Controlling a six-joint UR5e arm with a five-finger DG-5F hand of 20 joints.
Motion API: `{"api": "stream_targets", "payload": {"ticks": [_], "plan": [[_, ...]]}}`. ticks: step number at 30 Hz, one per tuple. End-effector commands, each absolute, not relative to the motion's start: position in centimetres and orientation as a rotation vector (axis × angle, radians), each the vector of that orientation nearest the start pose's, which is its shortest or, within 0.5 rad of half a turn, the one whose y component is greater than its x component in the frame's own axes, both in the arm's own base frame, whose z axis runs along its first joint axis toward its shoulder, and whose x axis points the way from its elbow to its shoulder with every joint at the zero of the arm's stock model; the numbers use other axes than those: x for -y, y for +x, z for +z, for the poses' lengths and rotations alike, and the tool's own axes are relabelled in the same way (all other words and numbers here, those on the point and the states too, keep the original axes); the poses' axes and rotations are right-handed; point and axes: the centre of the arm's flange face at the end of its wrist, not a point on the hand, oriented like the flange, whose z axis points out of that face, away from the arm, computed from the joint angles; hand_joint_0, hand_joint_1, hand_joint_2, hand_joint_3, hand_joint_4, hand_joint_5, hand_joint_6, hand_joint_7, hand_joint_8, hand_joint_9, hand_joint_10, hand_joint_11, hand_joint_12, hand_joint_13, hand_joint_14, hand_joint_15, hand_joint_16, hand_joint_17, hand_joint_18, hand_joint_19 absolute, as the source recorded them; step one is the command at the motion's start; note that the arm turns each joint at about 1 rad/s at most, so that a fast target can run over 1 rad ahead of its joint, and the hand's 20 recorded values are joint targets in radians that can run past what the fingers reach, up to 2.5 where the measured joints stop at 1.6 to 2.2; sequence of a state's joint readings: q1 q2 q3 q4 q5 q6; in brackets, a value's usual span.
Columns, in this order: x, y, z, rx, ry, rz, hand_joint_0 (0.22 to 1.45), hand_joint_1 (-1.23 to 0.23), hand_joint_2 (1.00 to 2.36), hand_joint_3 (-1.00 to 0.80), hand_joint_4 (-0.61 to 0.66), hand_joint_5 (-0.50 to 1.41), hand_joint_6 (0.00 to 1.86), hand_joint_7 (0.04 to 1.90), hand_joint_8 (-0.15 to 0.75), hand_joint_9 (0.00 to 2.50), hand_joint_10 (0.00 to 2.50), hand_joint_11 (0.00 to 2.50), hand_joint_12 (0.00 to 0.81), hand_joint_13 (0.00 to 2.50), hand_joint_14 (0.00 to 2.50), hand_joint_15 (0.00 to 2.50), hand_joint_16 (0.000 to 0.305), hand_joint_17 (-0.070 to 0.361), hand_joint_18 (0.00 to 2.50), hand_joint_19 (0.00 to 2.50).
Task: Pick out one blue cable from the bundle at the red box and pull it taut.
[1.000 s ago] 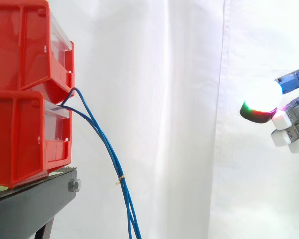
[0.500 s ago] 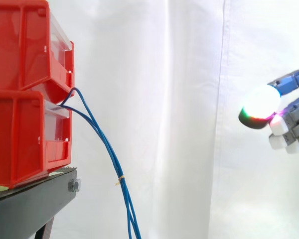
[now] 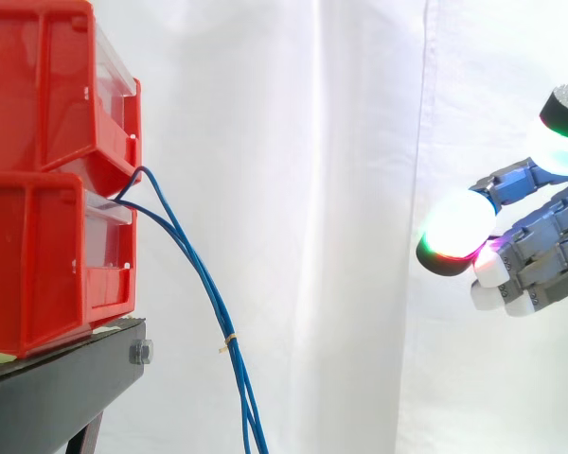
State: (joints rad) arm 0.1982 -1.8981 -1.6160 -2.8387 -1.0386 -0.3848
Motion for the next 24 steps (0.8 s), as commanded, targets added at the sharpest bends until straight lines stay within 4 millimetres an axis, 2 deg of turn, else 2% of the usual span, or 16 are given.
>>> {"api": "stream_targets", "payload": {"ticks": [1,2,3,5,6,12,18,21,24], "plan": [[6.4,61.1,31.5,-1.215,1.098,0.609,0.60,-0.65,1.01,-0.42,0.16,-0.17,0.50,0.77,0.258,0.76,0.01,0.19,0.267,0.62,0.00,0.13,0.029,0.066,0.48,0.25],[6.4,61.2,31.1,-1.219,1.094,0.601,0.60,-0.65,1.01,-0.42,0.16,-0.17,0.50,0.77,0.258,0.76,0.01,0.19,0.266,0.63,0.00,0.13,0.029,0.066,0.49,0.25],[6.2,61.8,29.7,-1.230,1.095,0.592,0.60,-0.65,1.01,-0.42,0.16,-0.17,0.50,0.77,0.259,0.77,0.01,0.19,0.266,0.64,0.01,0.13,0.030,0.067,0.50,0.25],[6.2,62.0,29.3,-1.226,1.099,0.597,0.60,-0.65,1.01,-0.42,0.17,-0.17,0.50,0.77,0.259,0.78,0.01,0.20,0.266,0.64,0.00,0.13,0.030,0.067,0.52,0.25],[6.2,62.4,28.3,-1.222,1.106,0.602,0.60,-0.65,1.01,-0.42,0.16,-0.17,0.50,0.77,0.259,0.78,0.01,0.19,0.267,0.64,0.00,0.14,0.030,0.067,0.52,0.25],[5.5,63.5,28.2,-1.148,1.088,0.640,0.60,-0.65,1.01,-0.41,0.18,-0.16,0.50,0.78,0.265,0.80,0.01,0.21,0.269,0.65,0.01,0.14,0.030,0.067,0.52,0.26],[5.1,65.2,24.2,-1.144,1.108,0.615,0.59,-0.63,1.00,-0.43,0.20,-0.15,0.50,0.78,0.268,0.81,0.01,0.20,0.271,0.65,0.00,0.15,0.031,0.069,0.52,0.26],[4.8,66.6,24.0,-1.114,1.137,0.650,0.57,-0.61,1.00,-0.45,0.20,-0.14,0.50,0.78,0.268,0.82,0.01,0.21,0.279,0.65,0.01,0.15,0.032,0.073,0.52,0.27],[4.6,67.0,24.4,-1.114,1.123,0.645,0.53,-0.57,1.00,-0.50,0.20,-0.14,0.50,0.79,0.273,0.82,0.01,0.19,0.302,0.61,0.00,0.15,0.045,0.101,0.38,0.25]]}}
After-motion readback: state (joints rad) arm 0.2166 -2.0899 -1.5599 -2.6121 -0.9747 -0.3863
